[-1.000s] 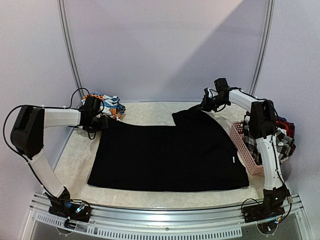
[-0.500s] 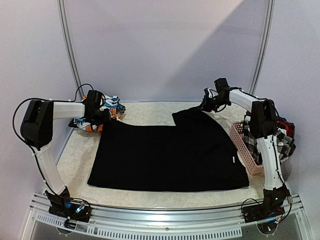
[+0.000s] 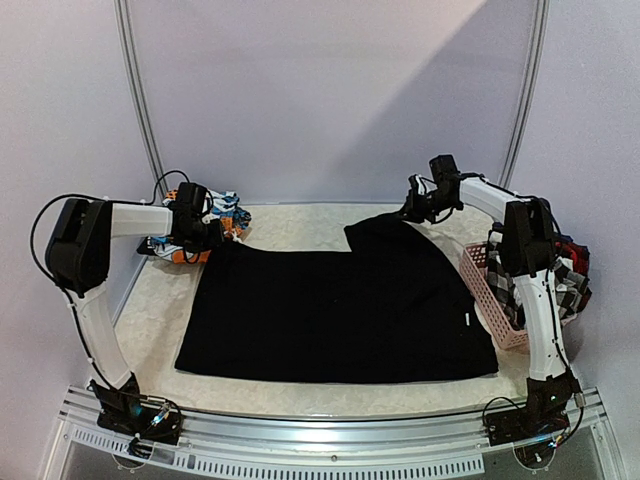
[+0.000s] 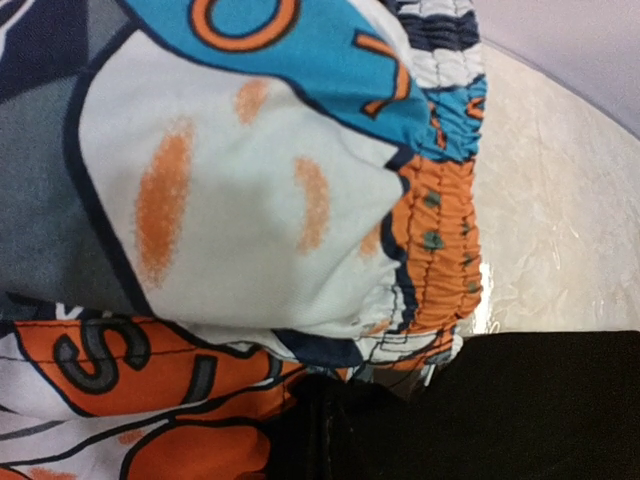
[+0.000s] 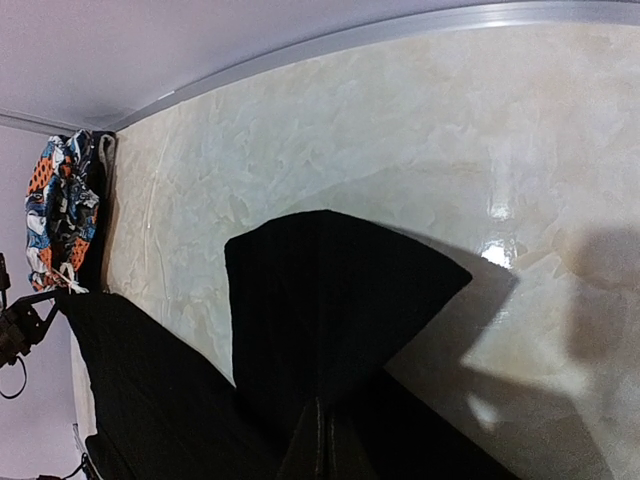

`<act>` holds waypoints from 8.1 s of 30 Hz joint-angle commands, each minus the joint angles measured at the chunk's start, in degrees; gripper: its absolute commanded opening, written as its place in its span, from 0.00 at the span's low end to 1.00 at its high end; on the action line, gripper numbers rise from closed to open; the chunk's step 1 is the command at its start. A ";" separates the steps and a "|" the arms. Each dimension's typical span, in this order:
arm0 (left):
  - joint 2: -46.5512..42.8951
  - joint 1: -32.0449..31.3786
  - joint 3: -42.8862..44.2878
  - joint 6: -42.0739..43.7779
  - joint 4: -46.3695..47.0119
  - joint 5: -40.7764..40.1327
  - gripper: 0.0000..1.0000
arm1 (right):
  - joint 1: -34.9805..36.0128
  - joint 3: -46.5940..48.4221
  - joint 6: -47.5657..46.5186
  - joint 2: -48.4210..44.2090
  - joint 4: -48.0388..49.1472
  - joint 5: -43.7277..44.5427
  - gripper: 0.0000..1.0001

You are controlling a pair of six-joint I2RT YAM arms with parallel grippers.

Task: Fold and stack the mixed laundry pile
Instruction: Pick up the 1/3-folded T-shirt from the center of the board, then fold the 1/3-folded T-shirt at the center of the board, then smooth out the rectangle-folded T-shirt at the center of the board.

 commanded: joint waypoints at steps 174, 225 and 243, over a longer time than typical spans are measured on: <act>-40.86 -11.45 -46.86 -15.80 7.84 -21.45 0.48 | 18.29 -59.20 0.41 -33.73 17.59 15.23 0.47; -51.54 -12.09 -51.24 -14.12 4.94 -20.51 0.47 | 17.28 -68.24 -0.99 -40.36 18.20 15.23 0.47; -51.10 -12.19 -51.58 -14.12 5.78 -20.38 0.47 | 21.56 -71.91 0.60 -50.69 14.73 25.73 0.43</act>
